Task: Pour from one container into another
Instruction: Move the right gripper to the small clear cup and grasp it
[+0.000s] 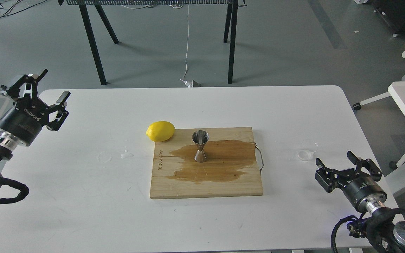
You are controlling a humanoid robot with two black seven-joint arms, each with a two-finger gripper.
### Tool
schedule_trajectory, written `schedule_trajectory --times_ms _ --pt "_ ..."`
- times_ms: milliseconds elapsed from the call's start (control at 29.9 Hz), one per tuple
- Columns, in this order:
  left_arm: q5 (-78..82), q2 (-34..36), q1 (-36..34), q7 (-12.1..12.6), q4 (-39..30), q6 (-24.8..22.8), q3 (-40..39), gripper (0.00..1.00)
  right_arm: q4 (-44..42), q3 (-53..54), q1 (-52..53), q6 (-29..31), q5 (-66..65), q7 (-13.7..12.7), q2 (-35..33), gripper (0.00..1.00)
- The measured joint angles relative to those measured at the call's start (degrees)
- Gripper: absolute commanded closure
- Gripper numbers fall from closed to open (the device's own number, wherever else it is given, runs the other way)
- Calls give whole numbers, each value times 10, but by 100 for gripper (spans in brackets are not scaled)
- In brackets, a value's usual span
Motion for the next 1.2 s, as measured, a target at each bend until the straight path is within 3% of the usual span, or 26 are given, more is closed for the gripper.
schedule_trajectory --times_ms 401,1203 --pt "0 0 -1 0 1 0 -1 19 -53 -36 58 -70 -3 4 45 1" --pt "1 -7 0 0 11 0 2 19 -139 -37 136 -83 -9 3 68 2"
